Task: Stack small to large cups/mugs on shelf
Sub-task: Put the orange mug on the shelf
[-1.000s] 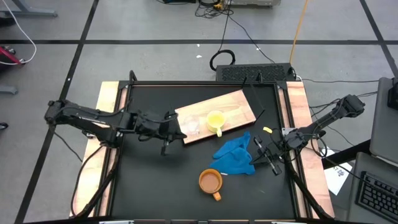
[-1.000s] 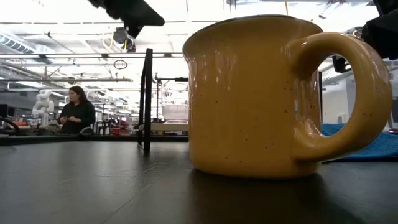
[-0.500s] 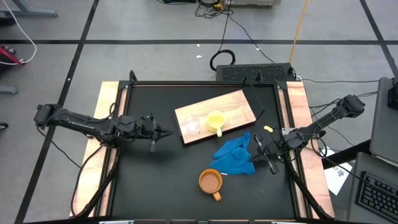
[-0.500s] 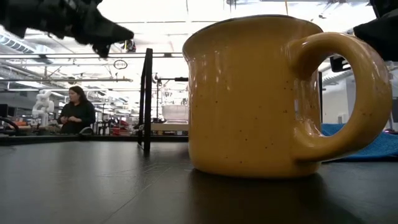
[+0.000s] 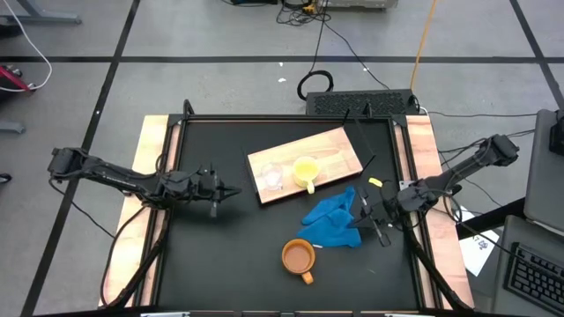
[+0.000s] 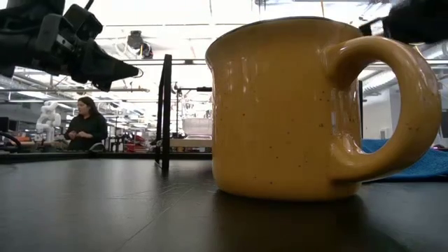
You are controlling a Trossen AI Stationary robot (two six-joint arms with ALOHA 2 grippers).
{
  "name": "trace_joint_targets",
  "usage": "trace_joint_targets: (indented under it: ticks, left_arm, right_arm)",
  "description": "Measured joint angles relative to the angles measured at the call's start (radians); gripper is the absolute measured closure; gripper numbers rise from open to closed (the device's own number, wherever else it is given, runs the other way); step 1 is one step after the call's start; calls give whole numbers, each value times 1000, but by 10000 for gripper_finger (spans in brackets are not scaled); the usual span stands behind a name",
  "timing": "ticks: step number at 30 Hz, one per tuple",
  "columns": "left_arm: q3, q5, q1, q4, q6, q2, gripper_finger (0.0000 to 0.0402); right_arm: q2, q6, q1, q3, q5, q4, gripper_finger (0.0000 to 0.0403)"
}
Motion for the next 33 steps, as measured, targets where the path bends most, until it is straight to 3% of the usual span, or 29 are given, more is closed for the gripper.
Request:
trace_joint_targets:
  ticks: [9, 15, 24, 33]
  left_arm:
    - [-12, 1, 0, 32, -18, 0, 397]
    - [-12, 1, 0, 47, -18, 0, 387]
    - [-12, 2, 0, 47, -17, 0, 399]
    - [-12, 3, 0, 45, -13, 0, 378]
  right_arm:
    - [230, 105, -44, 269, -10, -176, 403]
    - [424, 179, -110, 435, -174, -230, 403]
    - [606, 208, -201, 626, -423, -341, 403]
    - [720, 194, -262, 717, -546, -462, 399]
